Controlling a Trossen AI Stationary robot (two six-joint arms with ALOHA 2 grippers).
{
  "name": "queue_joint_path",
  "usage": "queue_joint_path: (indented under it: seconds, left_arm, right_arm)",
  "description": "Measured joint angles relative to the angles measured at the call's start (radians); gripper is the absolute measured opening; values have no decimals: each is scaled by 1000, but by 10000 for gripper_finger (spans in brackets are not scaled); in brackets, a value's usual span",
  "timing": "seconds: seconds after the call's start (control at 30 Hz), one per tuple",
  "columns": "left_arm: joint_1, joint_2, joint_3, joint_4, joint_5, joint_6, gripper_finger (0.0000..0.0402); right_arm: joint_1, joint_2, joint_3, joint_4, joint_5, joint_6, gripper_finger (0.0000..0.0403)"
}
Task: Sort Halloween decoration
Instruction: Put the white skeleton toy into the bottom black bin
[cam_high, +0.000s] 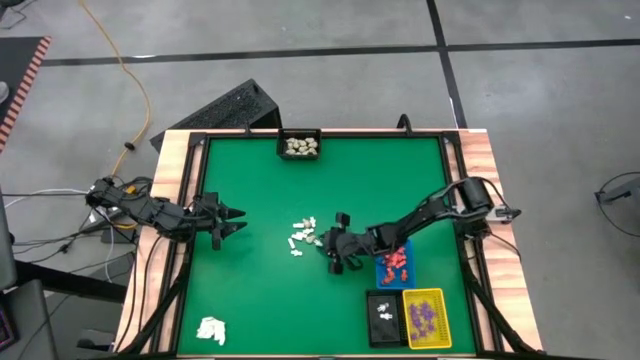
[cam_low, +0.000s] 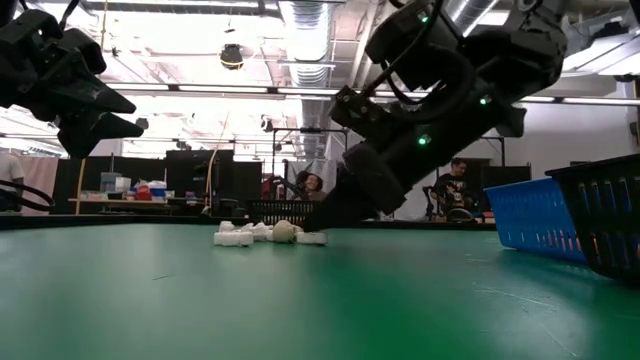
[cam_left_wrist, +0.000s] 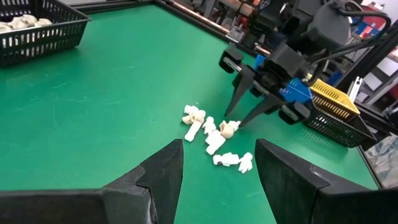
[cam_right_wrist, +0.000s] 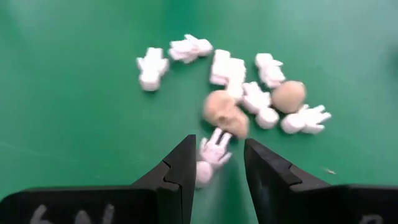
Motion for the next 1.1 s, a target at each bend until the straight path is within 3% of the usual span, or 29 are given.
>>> queue_joint_path:
  seconds: [0.5,0.63,0.9,1.1]
  left_arm:
    - [0,0,0,1,-1,-1,189]
    - [0,0,0,1,-1,-2,189]
    - [0,0,0,1,0,-12,189]
    - [0,0,0,1,0,-17,189]
  right_arm:
    - [-4,34,3,-19,5,98,129]
    - [-4,33,3,-27,5,105,104]
    - [-3,32,8,-32,6,104,15]
    - [12,36,64,-61,8,67,8]
